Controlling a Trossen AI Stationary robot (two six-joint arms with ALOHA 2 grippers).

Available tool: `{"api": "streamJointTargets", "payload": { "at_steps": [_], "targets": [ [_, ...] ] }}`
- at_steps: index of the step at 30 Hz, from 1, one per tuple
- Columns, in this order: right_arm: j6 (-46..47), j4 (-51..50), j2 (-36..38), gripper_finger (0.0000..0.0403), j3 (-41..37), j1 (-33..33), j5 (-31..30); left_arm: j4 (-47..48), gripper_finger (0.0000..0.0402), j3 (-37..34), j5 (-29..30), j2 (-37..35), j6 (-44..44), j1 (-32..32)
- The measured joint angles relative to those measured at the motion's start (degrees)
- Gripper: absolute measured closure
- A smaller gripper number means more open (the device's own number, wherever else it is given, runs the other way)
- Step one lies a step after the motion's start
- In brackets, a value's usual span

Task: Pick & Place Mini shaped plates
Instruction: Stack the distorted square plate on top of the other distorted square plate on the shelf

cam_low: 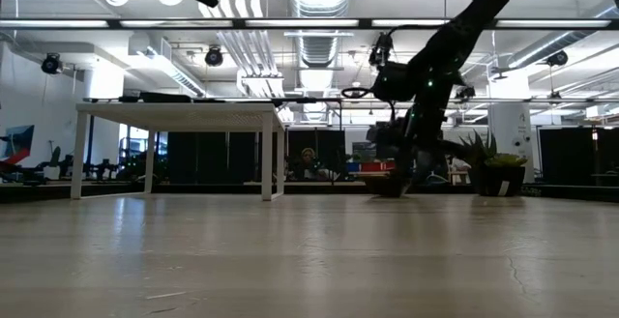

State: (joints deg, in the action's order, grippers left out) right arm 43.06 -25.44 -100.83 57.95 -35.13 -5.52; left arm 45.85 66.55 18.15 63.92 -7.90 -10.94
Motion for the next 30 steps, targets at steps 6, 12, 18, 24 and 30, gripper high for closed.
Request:
{"api": "streamJointTargets", "payload": {
  "at_steps": [6, 12, 18, 24, 30],
  "targets": [
    [-1.5, 0.9, -2.1, 0.0322, 1.0, -0.2, -0.4, 0.0, 0.0349, 0.0, 0.0, 0.0, 0.0, 0.0],
    [-4.0, 1.9, -1.8, 0.0389, 0.8, -0.1, -3.0, 0.0, 0.0349, 0.0, 0.0, 0.0, 0.0, 0.0],
    [-6.8, 1.7, 2.5, 0.0395, 0.8, 2.2, -6.7, 0.0, 0.0349, 0.0, 0.0, 0.0, 0.0, 0.0],
    [-8.4, 1.8, 10.6, 0.0395, 0.8, 8.4, -13.8, -2.2, 0.0349, -0.2, 0.0, 0.3, -0.2, 0.0],
    [-10.9, 2.2, 17.2, 0.0395, 0.8, 19.9, -23.9, -4.5, 0.0349, -0.2, 0.0, 2.5, -2.8, 0.0]
  ]
}}
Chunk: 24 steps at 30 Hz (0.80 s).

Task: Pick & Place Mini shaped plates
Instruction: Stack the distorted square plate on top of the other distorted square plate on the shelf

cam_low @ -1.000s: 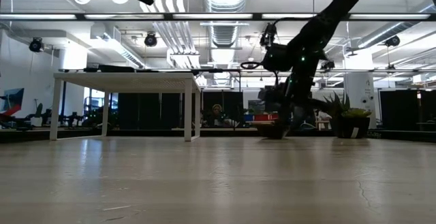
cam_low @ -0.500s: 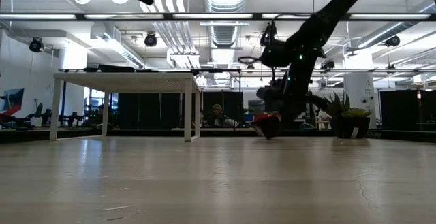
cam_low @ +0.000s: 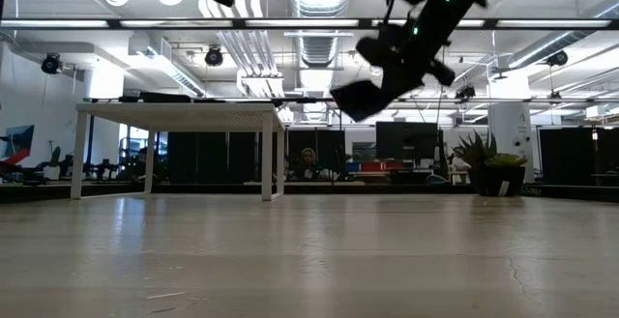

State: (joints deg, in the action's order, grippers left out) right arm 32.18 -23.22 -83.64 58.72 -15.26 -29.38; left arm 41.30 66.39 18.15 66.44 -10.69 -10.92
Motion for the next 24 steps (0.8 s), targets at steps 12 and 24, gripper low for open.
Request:
{"api": "streamJointTargets", "payload": {
  "at_steps": [12, 24],
  "targets": [
    [-0.9, 2.6, 1.1, 0.0395, 0.8, 19.5, -15.5, -16.8, 0.0349, 0.0, 13.1, 6.6, -0.8, 0.0],
    [-6.5, 2.5, -7.5, 0.0394, 8.9, 22.2, -18.8, -25.5, 0.0349, 0.0, 23.4, 13.4, -1.4, 0.2]
  ]
}}
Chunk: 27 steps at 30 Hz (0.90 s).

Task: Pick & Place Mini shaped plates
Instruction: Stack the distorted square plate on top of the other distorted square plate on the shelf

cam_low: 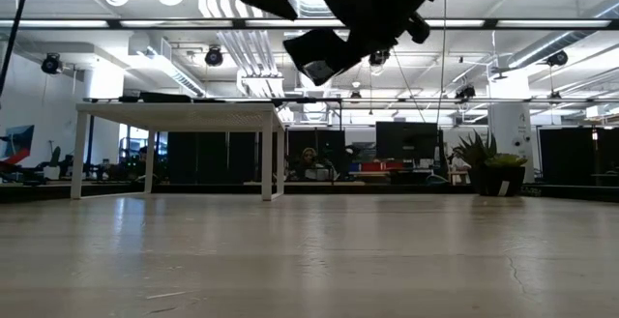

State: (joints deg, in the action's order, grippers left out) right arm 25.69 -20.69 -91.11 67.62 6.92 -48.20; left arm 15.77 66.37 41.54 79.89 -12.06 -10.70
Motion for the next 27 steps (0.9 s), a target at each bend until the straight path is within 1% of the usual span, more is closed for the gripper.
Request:
{"api": "streamJointTargets", "payload": {
  "at_steps": [2, 7, 12, 14, 18, 23, 27],
  "targets": [
    [-0.8, 0.0, -1.3, 0.0394, 1.6, 0.0, 0.0, 0.1, 0.0349, 0.0, 2.8, 0.8, 0.2, 0.0],
    [-3.2, -0.1, -3.8, 0.0394, 4.7, 0.0, 0.0, 0.1, 0.0349, 0.0, 3.7, 1.8, 0.9, 0.0],
    [-3.8, 0.0, -4.9, 0.0394, 6.5, 0.0, 0.0, 0.3, 0.0349, 0.0, 9.9, 1.7, 1.7, 0.1],
    [-3.9, -0.1, -4.9, 0.0394, 6.6, 0.0, 0.0, 0.4, 0.0349, 0.0, 11.5, 1.6, 1.7, 0.1],
    [-3.9, -0.1, -4.9, 0.0394, 6.8, 0.0, 0.0, 0.6, 0.0349, 0.0, 12.6, 1.5, 2.6, 0.0],
    [-3.9, -0.1, -4.9, 0.0394, 6.8, 0.0, 0.0, 1.1, 0.0349, 0.0, 12.5, 1.5, 4.6, 0.0],
    [-3.8, -0.1, -4.9, 0.0394, 6.8, 0.0, 0.0, 2.7, 0.0349, 0.0, 10.5, 1.5, 7.9, 0.0]
  ]
}}
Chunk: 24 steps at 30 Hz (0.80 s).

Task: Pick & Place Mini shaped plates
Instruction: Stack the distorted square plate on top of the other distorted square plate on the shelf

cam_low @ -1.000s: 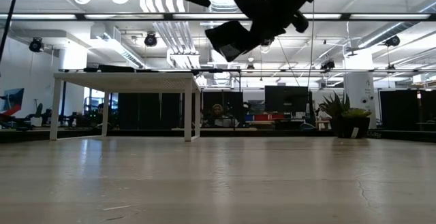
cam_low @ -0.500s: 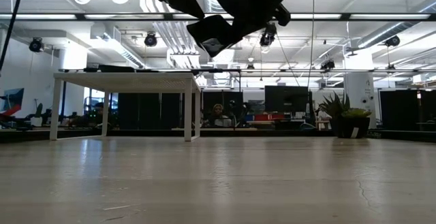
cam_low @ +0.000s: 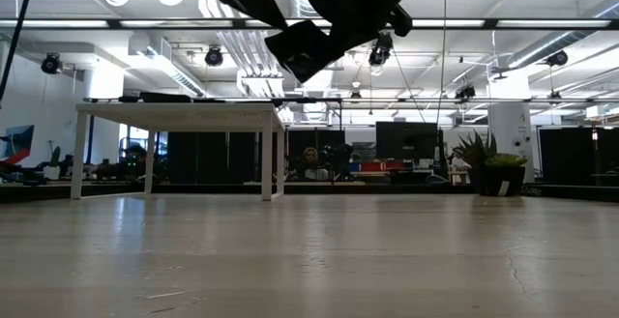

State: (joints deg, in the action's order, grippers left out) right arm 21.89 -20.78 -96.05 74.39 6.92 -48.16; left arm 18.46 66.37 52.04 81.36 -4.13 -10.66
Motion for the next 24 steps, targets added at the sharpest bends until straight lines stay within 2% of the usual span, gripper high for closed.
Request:
{"api": "streamJointTargets", "payload": {
  "at_steps": [24],
  "targets": [
    [0.0, 0.2, 0.0, 0.0394, 0.0, 0.0, -1.3, 0.5, 0.0349, 0.0, -0.3, -0.2, 1.6, -0.2]
  ]
}}
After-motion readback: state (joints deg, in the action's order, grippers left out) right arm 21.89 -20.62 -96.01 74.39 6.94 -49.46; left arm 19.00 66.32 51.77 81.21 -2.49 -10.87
